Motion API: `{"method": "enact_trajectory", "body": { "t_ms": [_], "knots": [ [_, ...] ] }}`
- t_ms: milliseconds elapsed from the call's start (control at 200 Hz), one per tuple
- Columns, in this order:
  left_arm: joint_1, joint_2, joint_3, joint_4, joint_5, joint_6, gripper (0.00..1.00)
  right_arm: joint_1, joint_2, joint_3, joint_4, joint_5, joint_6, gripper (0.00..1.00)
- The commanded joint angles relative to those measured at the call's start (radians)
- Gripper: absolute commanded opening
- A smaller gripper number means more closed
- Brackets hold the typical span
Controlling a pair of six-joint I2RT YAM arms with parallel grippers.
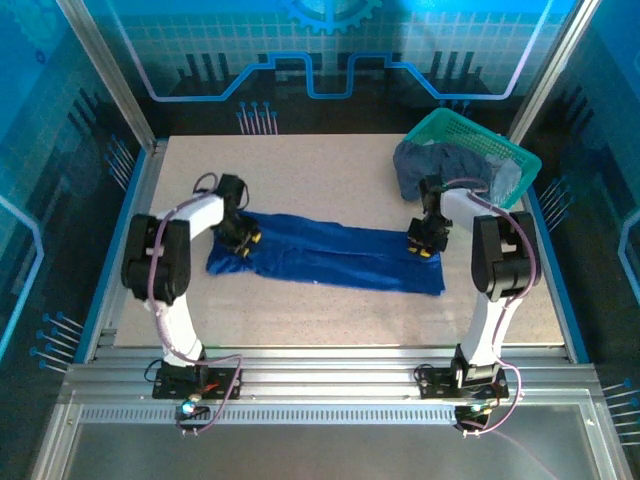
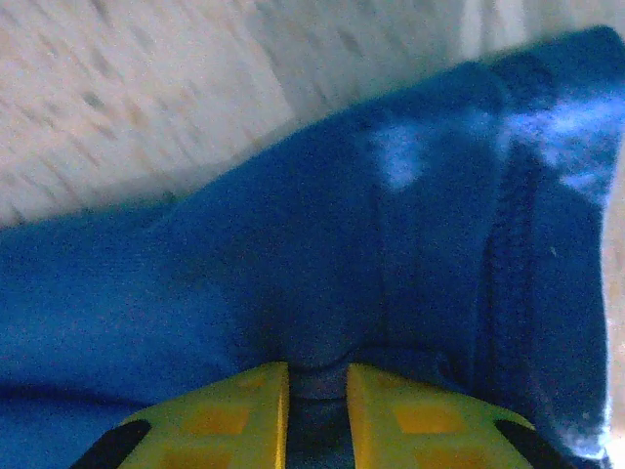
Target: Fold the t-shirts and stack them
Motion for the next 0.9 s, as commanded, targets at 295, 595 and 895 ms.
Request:
{"method": "enact_trajectory", "body": {
  "t_ms": [295,595,895],
  "knots": [
    [-0.006,0.673,0.946,0.003,0.152,0.148,0.44,0.317,-0.115,-0.286,0.148,-0.243,0.544,0.25],
    [-0.03,0.743,1.11,0.167,0.204,0.07,0.44,0.531,0.008,-0.048,0.136,-0.351,0.631,0.28],
    [-0.039,0.192,0.668,0.048,-0.147,0.176,0.53,0.377,-0.206,-0.003,-0.045,-0.207,0.385,0.37]
  ]
}}
